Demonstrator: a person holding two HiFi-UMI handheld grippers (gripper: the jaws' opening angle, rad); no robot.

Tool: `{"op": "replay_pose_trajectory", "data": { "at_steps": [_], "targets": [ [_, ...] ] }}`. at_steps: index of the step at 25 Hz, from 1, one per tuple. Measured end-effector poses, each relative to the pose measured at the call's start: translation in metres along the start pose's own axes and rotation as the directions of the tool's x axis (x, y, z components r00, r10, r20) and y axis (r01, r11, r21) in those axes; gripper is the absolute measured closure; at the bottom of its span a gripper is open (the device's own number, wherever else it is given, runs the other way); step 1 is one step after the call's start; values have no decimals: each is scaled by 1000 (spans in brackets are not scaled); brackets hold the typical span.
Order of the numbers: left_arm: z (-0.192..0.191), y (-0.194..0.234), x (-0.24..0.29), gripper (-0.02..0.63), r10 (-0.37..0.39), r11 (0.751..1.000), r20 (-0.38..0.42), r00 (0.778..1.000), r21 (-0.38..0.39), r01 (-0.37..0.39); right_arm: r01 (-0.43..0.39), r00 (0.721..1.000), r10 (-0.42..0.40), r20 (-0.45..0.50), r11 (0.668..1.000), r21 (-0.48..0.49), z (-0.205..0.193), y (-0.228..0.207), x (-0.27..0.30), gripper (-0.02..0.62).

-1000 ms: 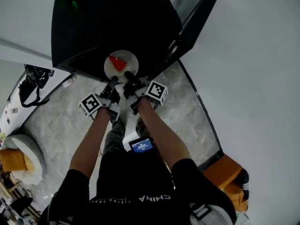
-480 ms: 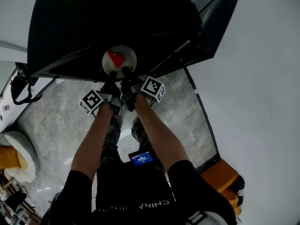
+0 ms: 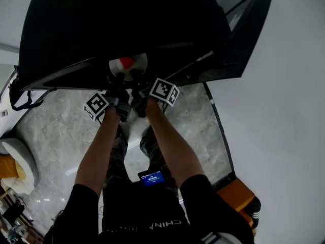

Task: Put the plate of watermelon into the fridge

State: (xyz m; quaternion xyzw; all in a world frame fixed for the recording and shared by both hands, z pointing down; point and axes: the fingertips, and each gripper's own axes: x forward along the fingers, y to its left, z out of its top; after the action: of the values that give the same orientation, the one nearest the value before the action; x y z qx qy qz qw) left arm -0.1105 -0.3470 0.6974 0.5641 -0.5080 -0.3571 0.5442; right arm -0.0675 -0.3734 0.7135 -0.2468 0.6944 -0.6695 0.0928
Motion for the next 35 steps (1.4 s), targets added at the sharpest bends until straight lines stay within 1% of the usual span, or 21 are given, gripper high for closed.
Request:
{"op": "replay_pose_trajectory", "data": {
  "at_steps": [7,10,12,14,16,17,19,20,21,22,23,26,27,29,32,34,35],
  "targets": [
    [8,7,7,583,36,998,25,999,-47,-35,17,998,-21,-63,999,-51,2,2,5,560],
    [12,7,9,583,39,997,61,997,-74,-35,16,997,-23,-79,997,-80,1,5,3,551],
    [18,6,9,583,43,995,91,995,-93,-34,9,996,-18,-87,995,-95,1,7,0,531],
    [19,4,11,583,48,995,91,995,-87,-40,16,996,-27,-84,991,-131,2,7,-7,531],
    [19,4,13,583,55,997,69,996,-51,-51,40,994,-61,-86,973,-226,1,6,-14,531],
    [19,2,15,582,56,998,59,997,-31,-54,55,992,-86,-93,954,-294,-1,5,-16,532],
    [19,2,15,581,78,997,42,996,-5,-78,74,984,-137,-118,901,-428,-10,5,-18,544],
    [18,4,15,581,92,996,31,995,4,-93,79,979,-159,-129,874,-479,-14,5,-18,551],
    [17,4,15,581,101,995,17,995,16,-101,83,975,-177,-136,852,-516,-18,6,-16,553],
    [16,3,15,580,104,994,-2,995,36,-104,89,972,-191,-137,838,-539,-20,6,-14,557],
    [14,1,15,577,106,993,-24,994,58,-104,98,970,-203,-134,830,-549,-21,5,-12,557],
    [9,0,16,550,118,988,-92,989,111,-108,123,969,-220,-114,826,-550,-17,4,-7,558],
    [7,0,15,545,124,985,-116,985,133,-108,128,969,-221,-107,826,-549,-15,3,-6,558],
    [2,2,13,538,151,973,-174,973,202,-115,145,969,-231,-90,824,-548,-13,2,-5,558],
    [-8,7,8,523,221,935,-240,945,328,-135,171,965,-252,-75,818,-549,-8,-1,-4,561],
    [-12,9,3,523,257,904,-249,934,403,-141,178,964,-256,-71,823,-540,-7,-2,-4,561],
    [-12,9,0,523,273,884,-243,931,444,-144,180,964,-256,-69,823,-539,-6,-2,-3,561]
  ]
}}
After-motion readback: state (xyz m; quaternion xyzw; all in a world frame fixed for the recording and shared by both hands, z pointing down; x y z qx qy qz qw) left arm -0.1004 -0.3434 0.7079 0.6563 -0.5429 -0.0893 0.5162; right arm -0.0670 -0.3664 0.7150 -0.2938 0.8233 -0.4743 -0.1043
